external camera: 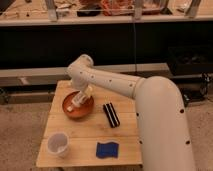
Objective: Place the bottle in the ceramic bowl
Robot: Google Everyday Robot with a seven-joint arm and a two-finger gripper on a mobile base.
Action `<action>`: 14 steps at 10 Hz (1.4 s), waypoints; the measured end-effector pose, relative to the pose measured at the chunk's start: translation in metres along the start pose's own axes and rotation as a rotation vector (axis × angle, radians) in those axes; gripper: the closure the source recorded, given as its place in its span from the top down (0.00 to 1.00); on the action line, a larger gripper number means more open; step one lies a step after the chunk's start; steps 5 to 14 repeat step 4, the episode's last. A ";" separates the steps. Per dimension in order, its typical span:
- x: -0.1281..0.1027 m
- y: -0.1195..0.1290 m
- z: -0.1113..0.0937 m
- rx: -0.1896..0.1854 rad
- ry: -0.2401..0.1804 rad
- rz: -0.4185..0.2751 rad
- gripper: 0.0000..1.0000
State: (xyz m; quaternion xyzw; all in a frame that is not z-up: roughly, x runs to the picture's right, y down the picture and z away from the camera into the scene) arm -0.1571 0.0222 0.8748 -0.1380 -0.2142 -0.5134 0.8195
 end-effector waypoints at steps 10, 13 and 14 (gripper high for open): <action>0.001 -0.001 -0.001 0.002 0.000 -0.004 0.80; 0.001 -0.001 -0.001 0.002 0.000 -0.004 0.80; 0.001 -0.001 -0.001 0.002 0.000 -0.004 0.80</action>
